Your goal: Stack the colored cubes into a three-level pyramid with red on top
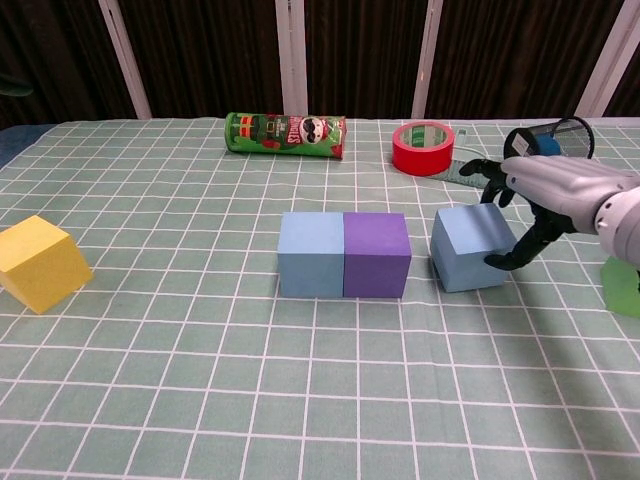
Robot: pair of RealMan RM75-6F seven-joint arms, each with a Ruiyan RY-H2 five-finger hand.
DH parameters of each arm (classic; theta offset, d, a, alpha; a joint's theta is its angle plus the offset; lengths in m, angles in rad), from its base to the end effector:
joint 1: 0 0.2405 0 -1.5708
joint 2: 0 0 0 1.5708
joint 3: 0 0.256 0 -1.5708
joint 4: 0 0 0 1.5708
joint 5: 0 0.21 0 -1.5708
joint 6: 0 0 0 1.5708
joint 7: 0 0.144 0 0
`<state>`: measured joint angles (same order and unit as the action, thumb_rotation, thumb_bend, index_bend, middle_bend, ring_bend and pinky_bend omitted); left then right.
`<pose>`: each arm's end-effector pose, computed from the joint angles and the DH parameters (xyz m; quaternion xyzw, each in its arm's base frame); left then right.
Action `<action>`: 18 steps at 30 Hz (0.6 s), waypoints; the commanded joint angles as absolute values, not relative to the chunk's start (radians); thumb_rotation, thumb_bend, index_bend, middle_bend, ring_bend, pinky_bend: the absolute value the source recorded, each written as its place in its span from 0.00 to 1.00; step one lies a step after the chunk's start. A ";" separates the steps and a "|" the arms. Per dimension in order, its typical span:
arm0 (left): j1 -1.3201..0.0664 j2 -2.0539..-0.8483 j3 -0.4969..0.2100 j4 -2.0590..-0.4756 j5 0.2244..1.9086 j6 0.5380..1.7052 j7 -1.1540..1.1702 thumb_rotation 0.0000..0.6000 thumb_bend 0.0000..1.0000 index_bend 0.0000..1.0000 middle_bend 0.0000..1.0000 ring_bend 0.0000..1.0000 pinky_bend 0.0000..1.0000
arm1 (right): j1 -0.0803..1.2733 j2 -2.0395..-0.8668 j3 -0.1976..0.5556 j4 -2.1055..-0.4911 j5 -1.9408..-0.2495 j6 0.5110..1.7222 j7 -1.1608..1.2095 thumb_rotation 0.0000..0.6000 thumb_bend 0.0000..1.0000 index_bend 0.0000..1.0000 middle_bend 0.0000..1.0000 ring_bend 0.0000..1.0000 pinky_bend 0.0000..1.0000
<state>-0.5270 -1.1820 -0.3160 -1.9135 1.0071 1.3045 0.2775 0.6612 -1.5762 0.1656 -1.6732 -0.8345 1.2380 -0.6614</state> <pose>-0.1660 0.3187 0.1389 -0.5577 -0.4262 -0.4817 0.5247 -0.1641 -0.3091 -0.0060 0.6768 -0.4220 0.3153 0.5142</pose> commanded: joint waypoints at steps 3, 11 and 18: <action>-0.528 -1.176 -0.319 -1.913 1.001 1.294 0.266 1.00 0.10 0.00 0.01 0.00 0.00 | 0.681 -1.614 0.180 -1.696 -0.779 1.278 -0.752 1.00 0.30 0.09 0.43 0.26 0.00; -0.527 -1.166 -0.321 -1.917 1.000 1.287 0.248 1.00 0.10 0.00 0.01 0.00 0.00 | 0.702 -1.637 0.193 -1.741 -0.728 1.320 -0.852 1.00 0.30 0.09 0.43 0.26 0.00; -0.526 -1.158 -0.324 -1.924 1.004 1.288 0.236 1.00 0.10 0.00 0.01 0.00 0.00 | 0.713 -1.648 0.204 -1.757 -0.702 1.345 -0.894 1.00 0.30 0.09 0.43 0.26 0.00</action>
